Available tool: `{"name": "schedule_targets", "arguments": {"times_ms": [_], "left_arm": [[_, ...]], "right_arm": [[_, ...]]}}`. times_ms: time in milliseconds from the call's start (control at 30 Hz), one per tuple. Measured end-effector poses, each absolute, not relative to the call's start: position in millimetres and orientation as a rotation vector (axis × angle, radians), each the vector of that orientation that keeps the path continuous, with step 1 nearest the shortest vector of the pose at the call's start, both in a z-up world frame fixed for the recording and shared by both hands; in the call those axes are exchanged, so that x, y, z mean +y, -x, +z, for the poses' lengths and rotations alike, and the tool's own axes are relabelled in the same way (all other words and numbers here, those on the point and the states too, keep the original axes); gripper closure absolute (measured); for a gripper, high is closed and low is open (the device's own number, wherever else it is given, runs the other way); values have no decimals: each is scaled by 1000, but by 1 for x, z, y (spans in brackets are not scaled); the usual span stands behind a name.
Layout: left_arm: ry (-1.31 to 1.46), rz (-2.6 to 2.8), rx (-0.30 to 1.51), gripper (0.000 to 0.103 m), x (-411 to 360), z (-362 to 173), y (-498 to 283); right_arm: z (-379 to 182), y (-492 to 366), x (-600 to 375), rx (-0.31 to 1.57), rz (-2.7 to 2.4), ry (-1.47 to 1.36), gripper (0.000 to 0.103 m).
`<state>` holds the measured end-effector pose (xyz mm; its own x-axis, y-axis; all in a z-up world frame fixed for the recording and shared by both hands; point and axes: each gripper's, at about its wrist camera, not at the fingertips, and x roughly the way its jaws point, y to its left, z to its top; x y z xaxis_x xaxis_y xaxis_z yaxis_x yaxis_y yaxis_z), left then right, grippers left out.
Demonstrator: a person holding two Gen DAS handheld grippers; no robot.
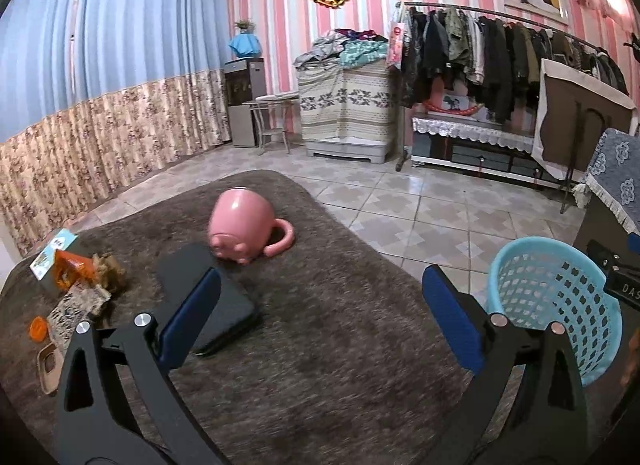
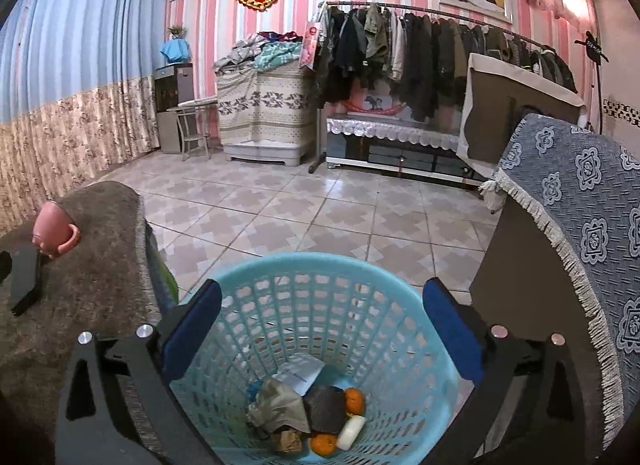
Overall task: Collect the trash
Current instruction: 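Move both tools back toward the tray and remaining items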
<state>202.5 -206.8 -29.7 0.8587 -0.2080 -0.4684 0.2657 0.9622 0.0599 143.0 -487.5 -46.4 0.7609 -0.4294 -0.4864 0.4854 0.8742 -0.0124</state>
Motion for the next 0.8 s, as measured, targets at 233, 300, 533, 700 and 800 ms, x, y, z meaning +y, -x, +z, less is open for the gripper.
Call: {"name": "schedule_targets", "arguments": {"times_ms": [233, 300, 533, 700, 800], "left_arm": [[-101, -184, 482, 5, -163, -27, -191], [-94, -165, 483, 5, -149, -28, -189], [-85, -64, 482, 6, -96, -26, -176], [-70, -3, 489, 5, -57, -28, -167], [-63, 36, 501, 5, -34, -32, -161]], "right_arm": [[-46, -145, -466, 502, -455, -127, 5], [-45, -145, -457, 499, -442, -114, 5], [-43, -146, -420, 492, -377, -61, 5], [-42, -145, -399, 495, -340, -37, 5], [-43, -144, -387, 499, -320, -23, 5]]}}
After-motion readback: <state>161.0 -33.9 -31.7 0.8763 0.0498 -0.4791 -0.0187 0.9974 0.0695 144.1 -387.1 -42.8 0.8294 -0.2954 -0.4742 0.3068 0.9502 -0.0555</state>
